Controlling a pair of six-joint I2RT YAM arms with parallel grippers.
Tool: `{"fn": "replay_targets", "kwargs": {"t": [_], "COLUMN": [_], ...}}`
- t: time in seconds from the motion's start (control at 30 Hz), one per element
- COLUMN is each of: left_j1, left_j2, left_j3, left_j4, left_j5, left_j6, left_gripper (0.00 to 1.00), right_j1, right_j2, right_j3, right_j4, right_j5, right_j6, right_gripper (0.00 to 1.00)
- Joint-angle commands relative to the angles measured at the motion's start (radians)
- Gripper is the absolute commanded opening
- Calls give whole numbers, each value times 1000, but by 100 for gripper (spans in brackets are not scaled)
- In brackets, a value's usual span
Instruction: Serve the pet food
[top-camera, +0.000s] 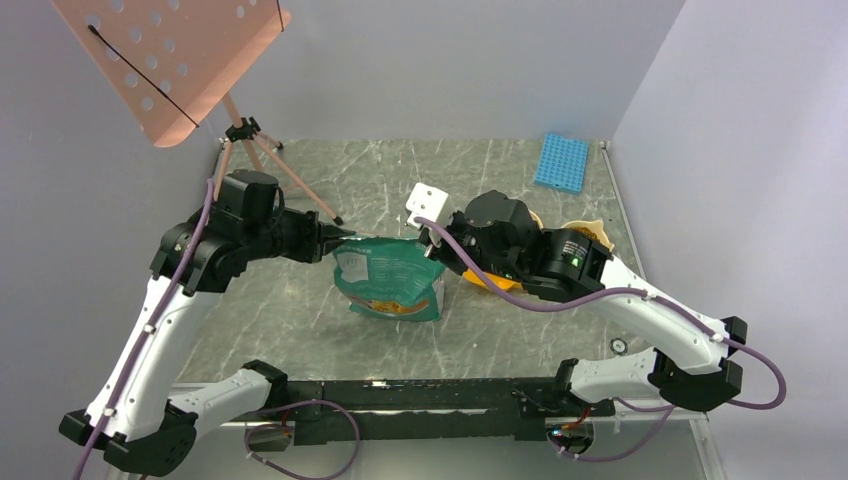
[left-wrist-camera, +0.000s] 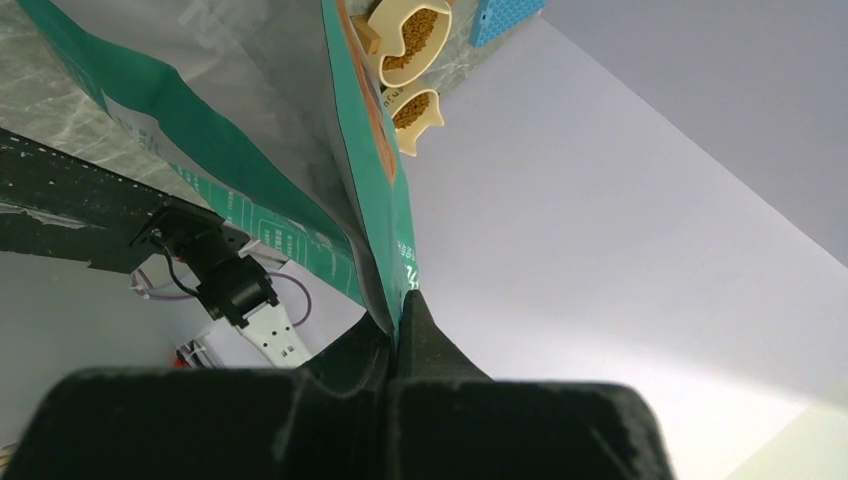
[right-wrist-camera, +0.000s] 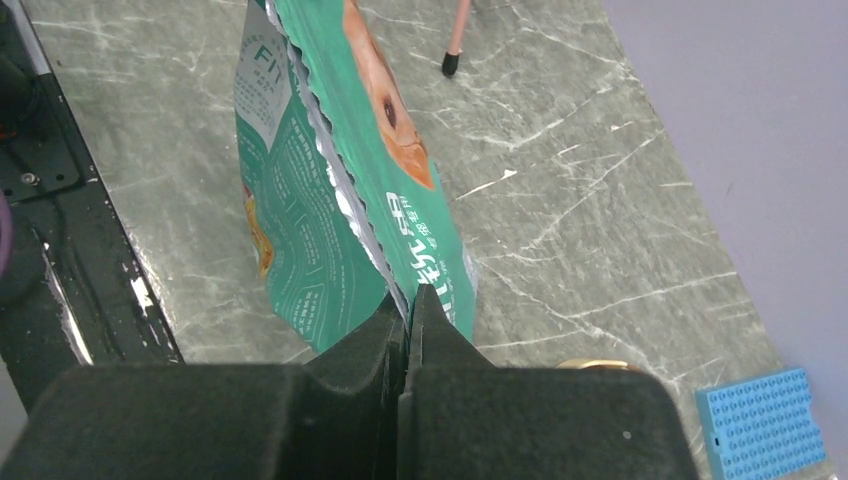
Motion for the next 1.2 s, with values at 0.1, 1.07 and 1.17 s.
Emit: {"fn": "replay_targets", "kwargs": {"t": [0.1,1.07,1.17], "left_j1": [37,51,51], "left_j2": [-71,-42,-59], "left_j3": [-12,39,50], "left_j4": [71,75,65], "left_j5": [-166,-137,-140], "left_j6": [-28,12,24], "left_gripper": [9,66,71], "right_j1": [-44,-44,-44], "right_j2": [-57,-146,-188], "right_j3": [31,29,36], "right_j4": [-130,4,25], "right_j5": [133,328,443], "right_j6": [0,119,198], "right_gripper": [11,100,100]}}
